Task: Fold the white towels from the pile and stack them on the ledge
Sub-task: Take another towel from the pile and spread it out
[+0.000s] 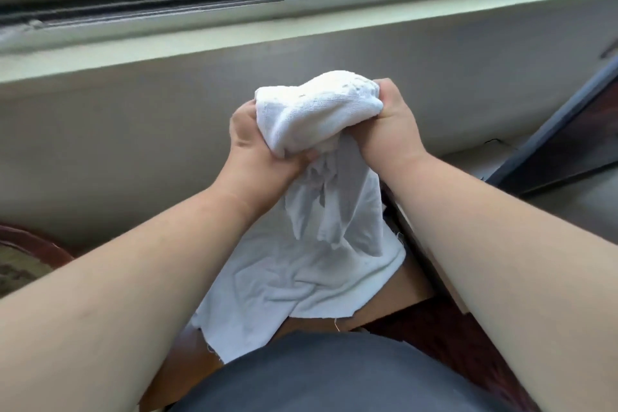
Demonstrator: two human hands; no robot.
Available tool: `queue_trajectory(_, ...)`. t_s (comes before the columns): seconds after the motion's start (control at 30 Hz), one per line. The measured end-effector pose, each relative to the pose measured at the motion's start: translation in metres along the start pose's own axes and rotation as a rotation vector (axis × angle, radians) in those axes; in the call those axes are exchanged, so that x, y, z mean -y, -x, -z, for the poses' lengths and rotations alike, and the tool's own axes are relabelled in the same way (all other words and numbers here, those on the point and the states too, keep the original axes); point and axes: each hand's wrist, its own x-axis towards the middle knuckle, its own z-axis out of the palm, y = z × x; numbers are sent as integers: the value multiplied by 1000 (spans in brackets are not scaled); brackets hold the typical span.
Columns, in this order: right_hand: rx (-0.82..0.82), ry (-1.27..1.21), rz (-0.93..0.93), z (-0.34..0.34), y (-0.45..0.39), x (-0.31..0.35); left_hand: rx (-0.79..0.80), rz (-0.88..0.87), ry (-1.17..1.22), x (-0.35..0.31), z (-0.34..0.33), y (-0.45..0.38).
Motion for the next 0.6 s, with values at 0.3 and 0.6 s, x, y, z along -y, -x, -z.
queue_trajectory(0.3, -95, 164, 180, 70, 37, 65, 190, -79, 52, -49, -84, -14)
queue_trajectory(0.6, -219, 213, 252, 224, 88, 115, 264, -235, 151, -141, -216, 2)
